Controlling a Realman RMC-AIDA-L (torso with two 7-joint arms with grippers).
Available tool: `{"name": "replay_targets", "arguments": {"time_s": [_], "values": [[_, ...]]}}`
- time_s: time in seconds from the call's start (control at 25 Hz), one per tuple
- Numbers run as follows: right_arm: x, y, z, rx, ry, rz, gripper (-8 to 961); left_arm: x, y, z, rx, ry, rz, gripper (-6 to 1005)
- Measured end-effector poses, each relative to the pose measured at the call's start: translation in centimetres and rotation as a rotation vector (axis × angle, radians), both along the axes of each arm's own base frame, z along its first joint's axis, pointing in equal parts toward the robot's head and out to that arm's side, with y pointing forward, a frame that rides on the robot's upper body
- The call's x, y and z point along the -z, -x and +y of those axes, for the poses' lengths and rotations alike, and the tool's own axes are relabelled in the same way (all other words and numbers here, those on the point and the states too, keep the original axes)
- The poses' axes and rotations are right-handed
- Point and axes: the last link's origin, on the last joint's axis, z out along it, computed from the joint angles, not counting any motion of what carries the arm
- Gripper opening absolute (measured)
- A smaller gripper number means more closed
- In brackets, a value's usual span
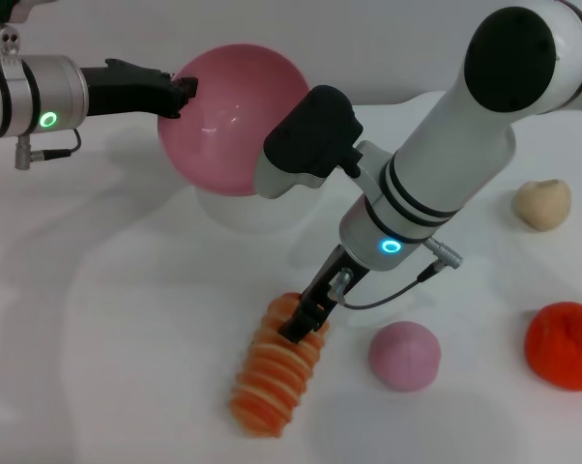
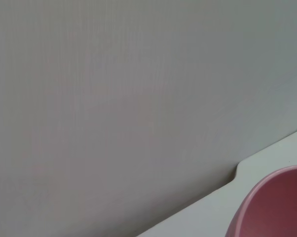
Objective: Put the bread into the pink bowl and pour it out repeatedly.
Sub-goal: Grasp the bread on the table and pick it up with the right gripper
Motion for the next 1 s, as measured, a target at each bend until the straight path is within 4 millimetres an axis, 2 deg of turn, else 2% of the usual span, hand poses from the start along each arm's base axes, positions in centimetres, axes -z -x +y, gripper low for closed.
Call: {"name": "replay_targets", "arguments": {"time_s": [0.36, 0.6, 1.0], "values": [[0.04, 0.08, -0.02, -0.009, 0.003, -0.006, 527, 0.01, -0.03, 0.05, 0.0, -0.001, 0.0, 48], [0.15, 0.06, -0.12, -0.026, 0.008, -0.021, 395, -0.1, 0.04, 0.06, -0.001, -0.005, 0.002, 48], [0.13, 0.23, -0.03, -0.021, 0.003, -0.021, 309, -0.27, 0.21, 0.11, -0.004, -0.014, 0.005, 47]]}}
